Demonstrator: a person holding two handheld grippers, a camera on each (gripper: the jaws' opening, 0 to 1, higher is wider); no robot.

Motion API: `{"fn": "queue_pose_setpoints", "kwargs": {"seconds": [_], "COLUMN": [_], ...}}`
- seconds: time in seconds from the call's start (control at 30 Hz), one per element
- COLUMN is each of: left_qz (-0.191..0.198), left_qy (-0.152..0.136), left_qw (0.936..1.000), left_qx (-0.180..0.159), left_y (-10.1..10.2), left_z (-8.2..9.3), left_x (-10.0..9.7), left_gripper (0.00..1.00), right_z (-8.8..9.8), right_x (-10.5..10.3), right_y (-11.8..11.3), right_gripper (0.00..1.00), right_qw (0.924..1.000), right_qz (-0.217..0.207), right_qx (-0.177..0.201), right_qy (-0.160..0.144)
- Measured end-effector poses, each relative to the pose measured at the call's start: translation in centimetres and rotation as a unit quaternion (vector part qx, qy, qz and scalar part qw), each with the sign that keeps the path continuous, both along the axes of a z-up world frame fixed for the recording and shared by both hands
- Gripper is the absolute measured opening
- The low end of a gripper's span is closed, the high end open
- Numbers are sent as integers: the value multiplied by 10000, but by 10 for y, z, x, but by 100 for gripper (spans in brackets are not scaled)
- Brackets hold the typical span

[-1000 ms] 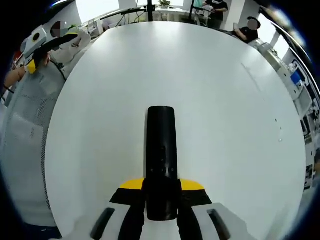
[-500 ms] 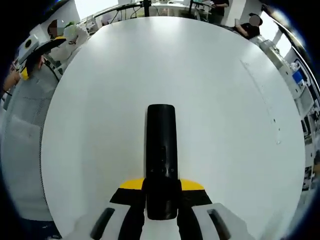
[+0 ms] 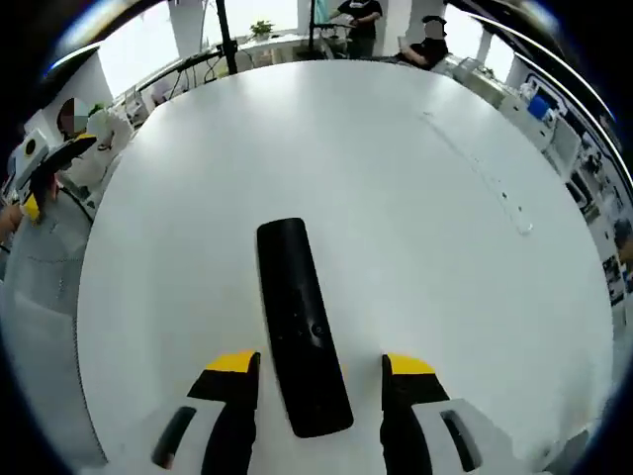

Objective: Press the specified remote control buttons in sequence, fully releasing each button before pressing the next.

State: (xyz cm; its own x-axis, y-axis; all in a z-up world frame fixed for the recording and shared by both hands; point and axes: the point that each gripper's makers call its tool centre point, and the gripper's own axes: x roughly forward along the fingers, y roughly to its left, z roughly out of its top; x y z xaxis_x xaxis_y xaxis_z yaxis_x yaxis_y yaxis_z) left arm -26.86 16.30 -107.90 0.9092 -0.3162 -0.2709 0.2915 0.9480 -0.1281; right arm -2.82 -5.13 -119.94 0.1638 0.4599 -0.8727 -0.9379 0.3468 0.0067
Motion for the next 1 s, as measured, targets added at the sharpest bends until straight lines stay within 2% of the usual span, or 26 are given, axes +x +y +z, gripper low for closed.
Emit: {"fn": "queue_pose_setpoints", "kwargs": {"seconds": [0.03, 0.1, 0.17, 0.2, 0.33, 0.43, 0.5, 0.57, 0.63, 0.7, 0.87, 1.0], "left_qz": [0, 2, -5, 0, -13, 2, 2, -16, -28, -7, -60, -66], "left_qy": [-5, -3, 3, 19, 62, 36, 26, 23, -4, -49, -80, -73], "left_qw": [10000, 10000, 10000, 10000, 9999, 10000, 10000, 10000, 10000, 9999, 9998, 9997], "left_qx": [-4, 0, 8, 27, 80, 71, 74, 81, 86, 119, 170, 218], "left_y": [0, 0, 0, 0, 0, 0, 0, 0, -1, 0, -1, -2], "left_z": [0, 0, 0, -1, -3, -2, -2, -2, -2, -1, 0, -1], "left_x": [0, 0, 0, 0, 0, 1, 0, 0, 0, 0, 1, 1], "left_gripper": [78, 78, 78, 78, 78, 79, 79, 79, 80, 81, 82, 83], "right_z": [2, 11, 23, 28, 43, 53, 59, 72, 82, 87, 96, 113], "right_x": [-3, -1, -1, -1, -7, -18, -25, -41, -57, -73, -110, -135], "right_y": [0, -1, -3, -7, -28, -40, -44, -53, -58, -62, -72, -75], "right_gripper": [56, 62, 68, 72, 86, 92, 97, 99, 99, 99, 99, 99], "right_qw": [9996, 9950, 9845, 9753, 9535, 9384, 9329, 9206, 9130, 9069, 9008, 8859], "right_qz": [-200, -670, -1170, -1520, -2103, -2349, -2427, -2603, -2680, -2772, -2912, -3076], "right_qx": [205, 728, 1287, 1589, 2079, 2412, 2507, 2693, 2828, 2934, 2957, 3170], "right_qy": [29, -129, -227, -220, -580, -782, -886, -1102, -1211, -1207, -1275, -1415]}}
